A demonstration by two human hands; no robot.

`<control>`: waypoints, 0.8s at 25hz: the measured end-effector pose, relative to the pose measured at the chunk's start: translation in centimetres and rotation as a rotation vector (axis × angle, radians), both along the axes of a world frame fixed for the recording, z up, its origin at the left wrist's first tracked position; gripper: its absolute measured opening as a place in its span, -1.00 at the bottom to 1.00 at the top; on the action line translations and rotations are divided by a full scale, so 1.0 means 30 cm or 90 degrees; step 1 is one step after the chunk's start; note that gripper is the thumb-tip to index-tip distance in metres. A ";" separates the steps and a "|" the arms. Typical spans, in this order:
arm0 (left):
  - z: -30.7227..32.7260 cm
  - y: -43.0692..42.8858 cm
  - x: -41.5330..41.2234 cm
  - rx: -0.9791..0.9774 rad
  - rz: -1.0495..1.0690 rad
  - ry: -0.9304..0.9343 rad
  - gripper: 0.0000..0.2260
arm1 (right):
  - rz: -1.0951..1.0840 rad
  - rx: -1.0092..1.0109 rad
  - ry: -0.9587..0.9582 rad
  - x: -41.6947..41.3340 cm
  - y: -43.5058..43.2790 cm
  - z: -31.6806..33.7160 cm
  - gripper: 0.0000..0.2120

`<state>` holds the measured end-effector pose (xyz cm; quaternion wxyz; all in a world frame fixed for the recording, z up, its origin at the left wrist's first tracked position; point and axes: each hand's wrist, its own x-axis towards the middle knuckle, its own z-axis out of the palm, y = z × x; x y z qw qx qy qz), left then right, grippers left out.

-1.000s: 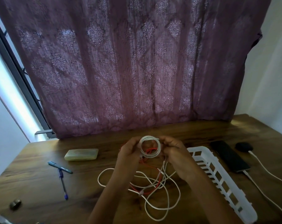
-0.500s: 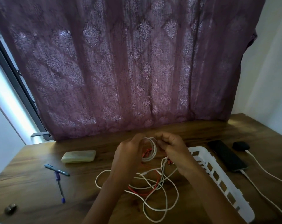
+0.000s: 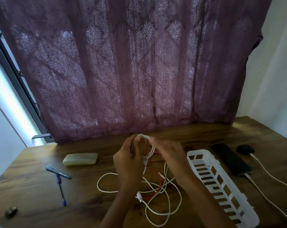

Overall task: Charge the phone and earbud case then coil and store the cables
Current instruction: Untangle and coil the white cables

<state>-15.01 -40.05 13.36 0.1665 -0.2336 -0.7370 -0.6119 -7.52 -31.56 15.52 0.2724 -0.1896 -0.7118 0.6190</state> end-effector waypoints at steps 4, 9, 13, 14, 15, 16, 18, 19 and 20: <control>-0.016 0.003 0.010 0.017 -0.006 0.005 -0.85 | 0.025 0.113 -0.006 -0.008 0.001 -0.005 -0.91; -0.022 -0.019 -0.016 0.002 -0.140 -0.026 -0.76 | 0.021 0.114 0.001 -0.006 0.008 -0.014 -0.85; -0.020 -0.041 -0.060 -0.136 -0.194 0.173 -0.66 | 0.040 0.086 -0.002 -0.003 0.022 -0.006 -0.81; -0.019 -0.041 -0.066 -0.163 -0.185 0.205 -0.69 | 0.041 0.064 0.006 -0.002 0.021 -0.003 -0.82; -0.016 -0.041 -0.070 -0.179 -0.179 0.214 -0.71 | 0.045 0.036 0.024 -0.003 0.020 -0.002 -0.81; -0.014 -0.042 -0.075 -0.186 -0.179 0.215 -0.72 | 0.052 0.000 0.040 -0.002 0.019 0.001 -0.77; -0.014 -0.045 -0.082 -0.187 -0.200 0.212 -0.72 | 0.071 -0.080 0.064 0.000 0.029 0.011 -0.70; -0.011 -0.047 -0.082 -0.188 -0.217 0.191 -0.74 | 0.085 -0.118 0.070 0.000 0.041 0.014 -0.69; -0.003 -0.047 -0.078 -0.185 -0.230 0.149 -0.78 | 0.104 -0.160 0.071 0.003 0.049 0.019 -0.68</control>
